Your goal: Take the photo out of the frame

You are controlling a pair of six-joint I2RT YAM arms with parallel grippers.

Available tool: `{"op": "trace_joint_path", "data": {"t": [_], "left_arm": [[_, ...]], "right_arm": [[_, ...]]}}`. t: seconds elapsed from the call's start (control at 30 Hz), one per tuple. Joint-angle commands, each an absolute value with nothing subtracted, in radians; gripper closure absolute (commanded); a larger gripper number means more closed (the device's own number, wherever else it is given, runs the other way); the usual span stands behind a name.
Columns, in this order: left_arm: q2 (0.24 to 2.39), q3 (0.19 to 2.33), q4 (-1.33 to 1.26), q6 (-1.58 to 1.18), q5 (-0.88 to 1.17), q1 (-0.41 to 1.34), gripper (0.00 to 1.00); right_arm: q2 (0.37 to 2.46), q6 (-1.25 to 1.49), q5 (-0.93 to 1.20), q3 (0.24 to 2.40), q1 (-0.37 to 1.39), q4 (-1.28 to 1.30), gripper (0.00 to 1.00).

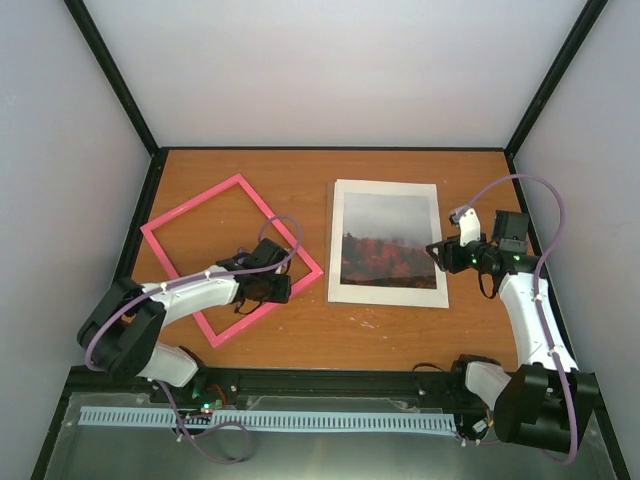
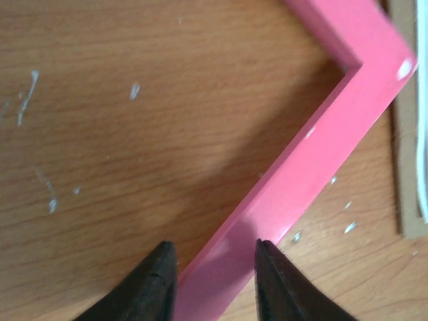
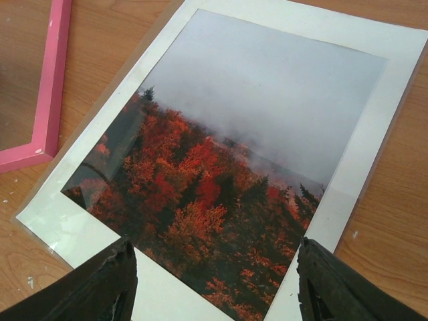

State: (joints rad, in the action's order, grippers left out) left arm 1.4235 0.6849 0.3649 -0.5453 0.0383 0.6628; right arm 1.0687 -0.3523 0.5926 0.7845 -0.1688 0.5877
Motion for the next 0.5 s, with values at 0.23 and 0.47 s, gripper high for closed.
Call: {"op": "trace_joint_path", "data": {"t": [0.23, 0.47], "left_arm": [[1.369, 0.837, 0.367, -0.554, 0.044, 0.668, 0.47], [1.506, 1.022, 0.273, -0.516, 0.054, 0.668, 0.42]], "right_arm": [[1.102, -0.410, 0.587, 0.818, -0.174, 0.587, 0.34], [1.238, -0.514, 0.522, 0.875, -0.175, 0.669, 0.34]]}}
